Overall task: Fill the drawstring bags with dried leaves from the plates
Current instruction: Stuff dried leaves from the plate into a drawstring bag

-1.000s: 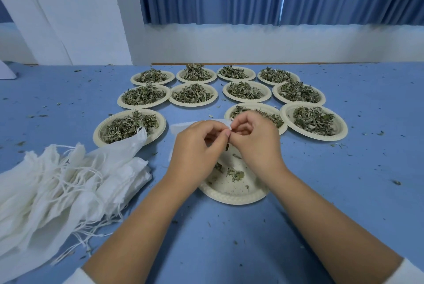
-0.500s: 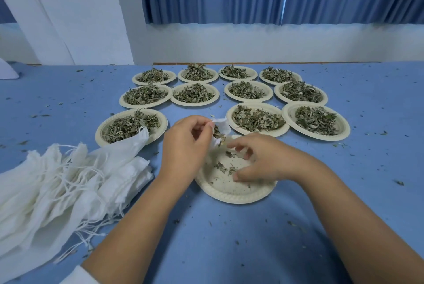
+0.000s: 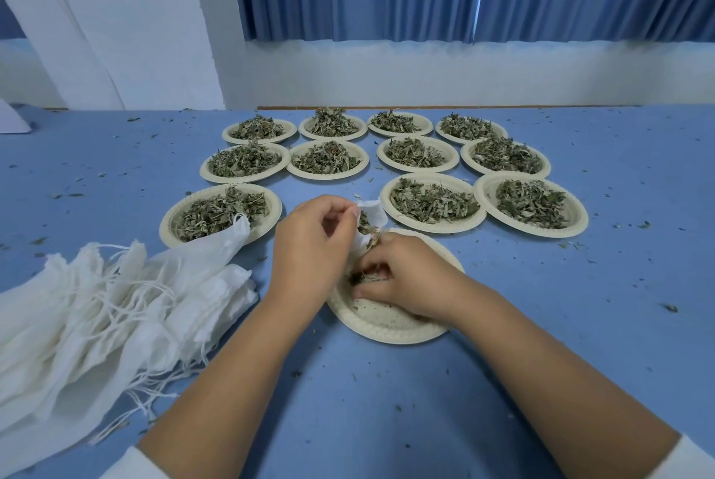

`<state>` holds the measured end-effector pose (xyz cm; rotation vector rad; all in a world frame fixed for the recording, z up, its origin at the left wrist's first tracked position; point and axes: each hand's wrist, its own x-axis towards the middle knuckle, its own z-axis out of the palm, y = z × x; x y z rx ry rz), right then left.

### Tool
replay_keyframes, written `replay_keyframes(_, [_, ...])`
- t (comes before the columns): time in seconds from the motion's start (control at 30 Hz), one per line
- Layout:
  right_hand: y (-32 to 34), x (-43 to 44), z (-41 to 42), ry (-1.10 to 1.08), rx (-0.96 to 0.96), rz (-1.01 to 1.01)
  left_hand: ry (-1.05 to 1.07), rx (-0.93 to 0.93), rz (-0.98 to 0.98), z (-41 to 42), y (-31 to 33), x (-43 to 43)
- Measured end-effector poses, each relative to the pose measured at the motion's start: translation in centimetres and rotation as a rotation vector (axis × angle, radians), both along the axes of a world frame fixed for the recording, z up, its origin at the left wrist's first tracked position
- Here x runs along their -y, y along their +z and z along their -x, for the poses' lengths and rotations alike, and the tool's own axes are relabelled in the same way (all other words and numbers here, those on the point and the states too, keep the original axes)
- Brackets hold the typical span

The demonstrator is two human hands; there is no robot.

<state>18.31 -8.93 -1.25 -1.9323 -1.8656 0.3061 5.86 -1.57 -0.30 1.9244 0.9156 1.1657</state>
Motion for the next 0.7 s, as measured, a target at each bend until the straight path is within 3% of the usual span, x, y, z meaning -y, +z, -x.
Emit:
replay_keyframes(0.23, [0.0, 0.0, 0.5, -0.017, 0.061, 0.003, 0.006, -0.003, -0.008, 0.0, 0.0, -0.1])
replay_keyframes(0.37, [1.5, 1.1, -1.0, -0.133, -0.214, -0.067, 0.008, -0.005, -0.020, 0.2, 0.1, -0.2])
replay_keyframes(0.5, [3.0, 1.4, -2.0, -0.270, -0.503, -0.329, -0.012, -0.016, -0.027, 0.1, 0.1, 0.1])
replay_keyframes(0.6, [2.8, 0.8, -1.0, -0.320, -0.614, -0.399, -0.029, -0.024, -0.035, -0.2, -0.1, 0.4])
replay_keyframes(0.7, [2.2, 0.1, -0.3, -0.382, -0.567, -0.407, -0.055, -0.048, -0.070, -0.4, -0.2, 0.8])
